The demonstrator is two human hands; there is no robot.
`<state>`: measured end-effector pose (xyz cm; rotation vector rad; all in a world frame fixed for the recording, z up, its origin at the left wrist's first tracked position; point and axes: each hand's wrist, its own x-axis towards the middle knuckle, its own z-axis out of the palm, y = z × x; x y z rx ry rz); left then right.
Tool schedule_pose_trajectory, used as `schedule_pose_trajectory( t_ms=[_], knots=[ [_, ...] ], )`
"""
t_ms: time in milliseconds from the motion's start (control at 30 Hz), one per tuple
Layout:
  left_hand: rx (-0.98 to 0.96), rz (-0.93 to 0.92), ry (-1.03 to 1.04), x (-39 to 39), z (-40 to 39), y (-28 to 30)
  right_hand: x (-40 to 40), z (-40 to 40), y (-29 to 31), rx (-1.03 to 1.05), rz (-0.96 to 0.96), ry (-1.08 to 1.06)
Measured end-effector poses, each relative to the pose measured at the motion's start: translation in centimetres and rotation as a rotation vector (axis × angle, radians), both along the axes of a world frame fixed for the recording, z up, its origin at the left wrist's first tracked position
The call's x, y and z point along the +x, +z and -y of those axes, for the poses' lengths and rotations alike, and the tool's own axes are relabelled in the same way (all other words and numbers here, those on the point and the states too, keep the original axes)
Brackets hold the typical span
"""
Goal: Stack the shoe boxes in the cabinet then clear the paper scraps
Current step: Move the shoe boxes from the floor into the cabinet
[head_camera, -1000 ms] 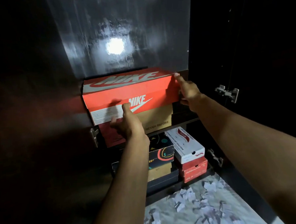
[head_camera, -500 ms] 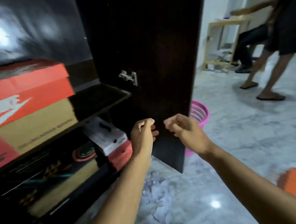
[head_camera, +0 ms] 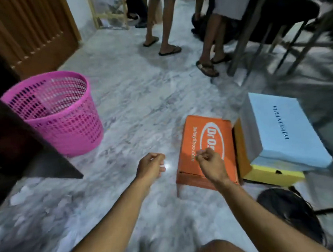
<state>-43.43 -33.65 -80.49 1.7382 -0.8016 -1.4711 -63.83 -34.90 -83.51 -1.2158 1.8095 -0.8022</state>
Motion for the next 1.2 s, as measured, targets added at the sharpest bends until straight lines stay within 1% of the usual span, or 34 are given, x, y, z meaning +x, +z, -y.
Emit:
schedule_pose_trajectory(
  t_ms=[67,133,233,300,367,433,533,567,633,700,733,767,833,933,1000,1100,1200],
  knots=[
    [0.059,0.024,-0.068,-2.7,1.1,-3.0,-2.9,-0.2,-2.7,0.054,-0.091,-0.137],
    [0.108,0.074,-0.121,-4.8,2.1,-5.9,-4.7,-0.1,-4.7,0.14,-0.189,-0.219],
    [0.152,0.149,-0.177,-7.1,2.9,-8.9,-6.3,0.4,-7.3,0.277,-0.293,-0.263],
    [0.178,0.162,-0.226,-7.8,3.4,-10.2,-6.5,0.9,-7.9,0.34,-0.297,-0.281],
    [0.198,0.166,-0.264,-8.0,3.9,-11.4,-6.5,1.7,-8.0,0.378,-0.271,-0.331],
    [0.156,0.232,-0.265,-7.7,4.1,-12.2,-6.6,2.2,-7.7,0.407,-0.252,-0.37],
    [0.106,0.34,-0.186,-5.7,3.8,-12.5,-6.8,1.8,-8.4,0.42,-0.189,-0.326],
    [0.11,0.362,-0.169,-4.7,3.5,-12.3,-6.7,1.4,-8.6,0.399,-0.146,-0.312],
    [0.115,0.377,-0.149,-2.7,2.8,-12.0,-6.6,0.6,-9.7,0.34,-0.036,-0.352],
    [0.13,0.384,-0.149,-0.6,1.9,-11.9,-6.4,0.0,-10.2,0.307,0.177,-0.402],
    [0.138,0.377,-0.158,0.3,1.4,-11.6,-6.2,-0.1,-10.1,0.324,0.32,-0.392],
    [0.153,0.356,-0.163,1.1,0.9,-11.5,-6.2,-0.3,-10.3,0.359,0.441,-0.336],
    [0.172,0.3,-0.172,2.5,-0.2,-10.9,-6.1,-0.6,-10.3,0.422,0.549,-0.193],
    [0.19,0.236,-0.175,4.1,-1.4,-9.6,-6.1,-1.1,-10.3,0.49,0.585,-0.081],
    [0.21,0.176,-0.164,4.9,-1.8,-8.4,-5.8,-1.4,-9.8,0.473,0.587,-0.002],
    [0.187,0.084,-0.094,6.4,-1.9,-6.6,-5.2,-2.1,-8.4,0.453,0.552,0.072],
    [0.123,0.016,0.016,8.8,-2.1,-4.8,-5.1,-2.5,-7.0,0.462,0.575,0.192]
  ],
)
